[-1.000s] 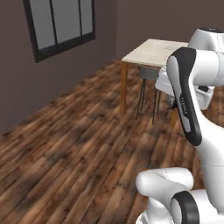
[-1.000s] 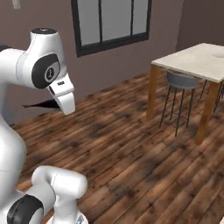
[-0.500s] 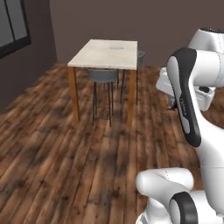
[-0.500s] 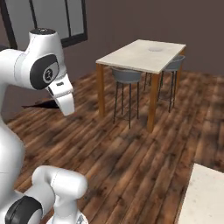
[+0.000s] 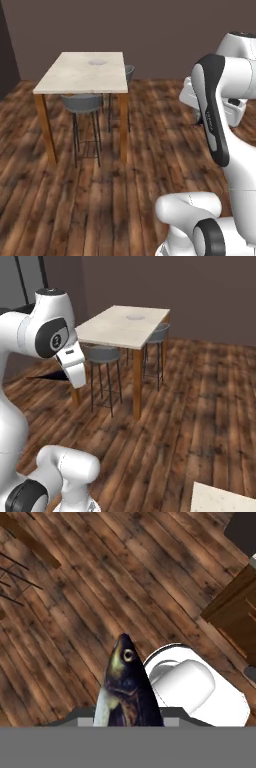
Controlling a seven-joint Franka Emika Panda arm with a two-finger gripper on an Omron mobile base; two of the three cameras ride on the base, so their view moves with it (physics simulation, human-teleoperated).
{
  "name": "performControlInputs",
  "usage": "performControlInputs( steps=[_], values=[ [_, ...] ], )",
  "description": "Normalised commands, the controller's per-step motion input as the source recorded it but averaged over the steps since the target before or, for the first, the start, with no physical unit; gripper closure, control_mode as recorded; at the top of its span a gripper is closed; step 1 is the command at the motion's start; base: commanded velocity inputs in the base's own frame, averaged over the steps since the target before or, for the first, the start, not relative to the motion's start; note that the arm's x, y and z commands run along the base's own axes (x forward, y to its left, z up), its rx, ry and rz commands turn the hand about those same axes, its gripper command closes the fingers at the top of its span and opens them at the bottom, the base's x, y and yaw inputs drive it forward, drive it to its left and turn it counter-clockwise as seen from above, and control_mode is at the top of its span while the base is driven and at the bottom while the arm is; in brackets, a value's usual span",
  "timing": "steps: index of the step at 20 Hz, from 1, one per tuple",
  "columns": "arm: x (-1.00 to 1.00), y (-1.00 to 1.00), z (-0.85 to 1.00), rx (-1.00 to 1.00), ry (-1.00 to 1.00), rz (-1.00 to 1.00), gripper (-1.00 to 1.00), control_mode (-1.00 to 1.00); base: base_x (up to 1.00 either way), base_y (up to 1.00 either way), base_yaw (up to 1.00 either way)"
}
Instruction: Take the fish from the fridge and place it on the digital scale on the counter by the fridge. Wait a few seconds for a reading, then move it to the plate on the dining counter.
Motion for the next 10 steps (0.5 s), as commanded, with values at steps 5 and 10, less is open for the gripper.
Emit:
performControlInputs(
  steps=[5, 10],
  values=[
    [0.00, 0.00, 0.00, 0.00, 0.00, 0.00, 1.00, 1.00, 1.00, 0.00, -0.30],
    [0.00, 0.00, 0.00, 0.00, 0.00, 0.00, 1.00, 1.00, 1.00, 0.00, -0.28]
  ],
)
